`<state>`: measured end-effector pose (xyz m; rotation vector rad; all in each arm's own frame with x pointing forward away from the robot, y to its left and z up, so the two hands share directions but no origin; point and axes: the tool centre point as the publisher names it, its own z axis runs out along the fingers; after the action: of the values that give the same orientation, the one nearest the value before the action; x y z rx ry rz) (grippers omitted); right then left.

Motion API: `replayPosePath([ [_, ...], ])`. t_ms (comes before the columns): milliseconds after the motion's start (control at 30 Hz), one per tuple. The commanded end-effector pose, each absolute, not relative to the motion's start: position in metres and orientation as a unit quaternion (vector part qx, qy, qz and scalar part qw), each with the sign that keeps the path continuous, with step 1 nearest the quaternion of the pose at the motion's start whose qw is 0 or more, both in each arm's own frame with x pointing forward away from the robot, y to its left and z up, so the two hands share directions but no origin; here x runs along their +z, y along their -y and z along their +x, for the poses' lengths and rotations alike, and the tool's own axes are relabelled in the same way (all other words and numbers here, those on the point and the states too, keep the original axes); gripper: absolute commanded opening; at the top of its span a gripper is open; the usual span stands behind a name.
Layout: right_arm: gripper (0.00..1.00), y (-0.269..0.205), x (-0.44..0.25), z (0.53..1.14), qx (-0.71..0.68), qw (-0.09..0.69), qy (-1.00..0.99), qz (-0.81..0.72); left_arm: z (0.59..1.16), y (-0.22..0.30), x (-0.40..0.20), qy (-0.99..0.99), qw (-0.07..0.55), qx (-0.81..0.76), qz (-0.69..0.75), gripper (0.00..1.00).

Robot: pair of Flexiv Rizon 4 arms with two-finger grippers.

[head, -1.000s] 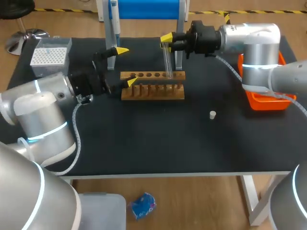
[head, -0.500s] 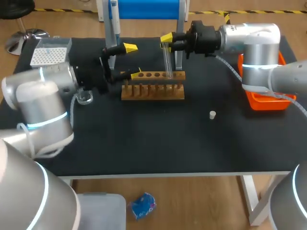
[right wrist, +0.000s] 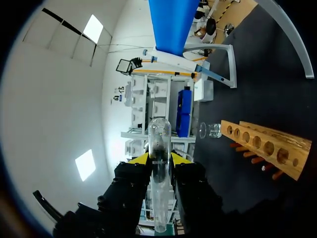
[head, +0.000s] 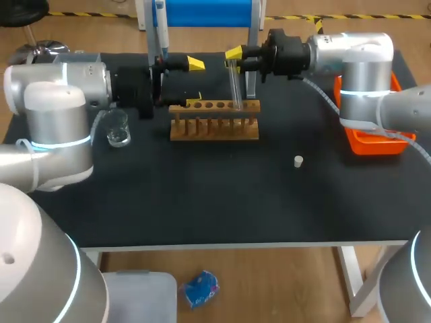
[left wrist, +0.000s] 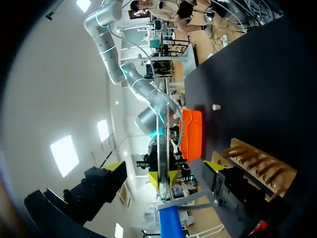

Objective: Invert the test tube, pick up the pipette, mount the tip to pipette, aspirate from beaker and dispense into the tube, eject the tip, return the pipette, and cap with the stopper.

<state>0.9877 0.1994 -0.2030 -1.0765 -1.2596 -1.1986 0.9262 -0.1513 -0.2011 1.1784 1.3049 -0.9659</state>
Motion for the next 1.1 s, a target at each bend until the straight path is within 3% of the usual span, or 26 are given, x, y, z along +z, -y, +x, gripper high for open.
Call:
replayPosePath([
  [33,0.0,-0.199,-0.202,0.988,-0.499,0.521,0.527,-0.45,0.924,0.165,-0.208,-0.553,0.546,-0.403,0.483,1.0],
  [1100,0.0,-0.199,-0.202,0.988,-0.499,0.521,0.527,-0.45,0.899,0.241,-0.192,-0.527,0.535,-0.469,0.464,1.0],
])
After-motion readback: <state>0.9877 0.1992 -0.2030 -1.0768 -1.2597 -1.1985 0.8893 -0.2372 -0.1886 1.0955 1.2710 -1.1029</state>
